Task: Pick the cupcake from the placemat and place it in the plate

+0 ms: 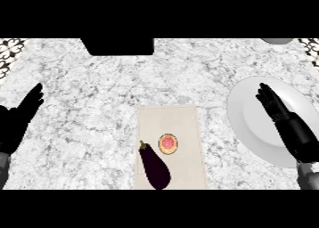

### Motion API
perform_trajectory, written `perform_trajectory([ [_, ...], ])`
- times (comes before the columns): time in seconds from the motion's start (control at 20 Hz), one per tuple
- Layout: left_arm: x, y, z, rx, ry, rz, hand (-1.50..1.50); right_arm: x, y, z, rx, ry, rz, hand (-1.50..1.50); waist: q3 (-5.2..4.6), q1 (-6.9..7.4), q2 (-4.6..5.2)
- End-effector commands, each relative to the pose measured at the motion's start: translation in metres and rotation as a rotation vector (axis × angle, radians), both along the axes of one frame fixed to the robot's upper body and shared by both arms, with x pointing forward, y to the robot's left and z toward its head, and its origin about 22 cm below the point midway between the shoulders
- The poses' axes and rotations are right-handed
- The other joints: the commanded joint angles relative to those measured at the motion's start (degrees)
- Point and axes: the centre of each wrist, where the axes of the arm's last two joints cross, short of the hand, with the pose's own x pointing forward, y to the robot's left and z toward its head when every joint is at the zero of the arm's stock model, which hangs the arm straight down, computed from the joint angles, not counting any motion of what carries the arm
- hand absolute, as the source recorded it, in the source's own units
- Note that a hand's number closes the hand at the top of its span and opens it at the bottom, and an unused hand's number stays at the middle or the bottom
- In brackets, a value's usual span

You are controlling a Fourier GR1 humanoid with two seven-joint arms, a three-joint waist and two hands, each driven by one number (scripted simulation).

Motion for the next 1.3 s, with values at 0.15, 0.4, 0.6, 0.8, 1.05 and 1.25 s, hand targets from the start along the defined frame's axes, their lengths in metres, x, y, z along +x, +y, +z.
perform_trajectory([
  [0.15, 0.022, -0.046, 0.006, -0.108, -0.100, -0.082, 0.00, 0.041, 0.096, 0.020, 0.121, 0.004, 0.548, 1.50, -0.41, 5.29, 1.29],
  [0.4, 0.025, -0.073, -0.011, -0.233, -0.080, -0.074, 0.00, 0.074, 0.101, 0.019, -0.006, -0.236, 0.488, -1.50, -0.31, 4.13, 1.77],
  [0.6, 0.022, -0.071, -0.011, -0.249, -0.073, -0.062, 0.00, 0.079, 0.095, -0.023, 0.187, -0.146, 0.660, -1.50, -0.32, 3.59, 1.31],
  [0.8, 0.026, -0.085, -0.020, -0.238, -0.066, -0.057, 0.00, 0.088, 0.086, -0.037, -0.004, -0.179, 0.829, -1.50, -0.35, 2.61, 1.16],
  [1.05, 0.011, -0.064, -0.018, -0.251, -0.060, -0.039, 0.00, 0.107, 0.091, -0.025, -0.205, -0.222, 0.913, -1.50, -0.44, 2.01, 0.40],
  [1.25, 0.015, -0.059, -0.016, -0.248, -0.050, -0.010, 0.00, 0.126, 0.126, -0.001, -0.280, -0.240, 0.922, -1.50, -0.49, 1.06, 0.15],
])
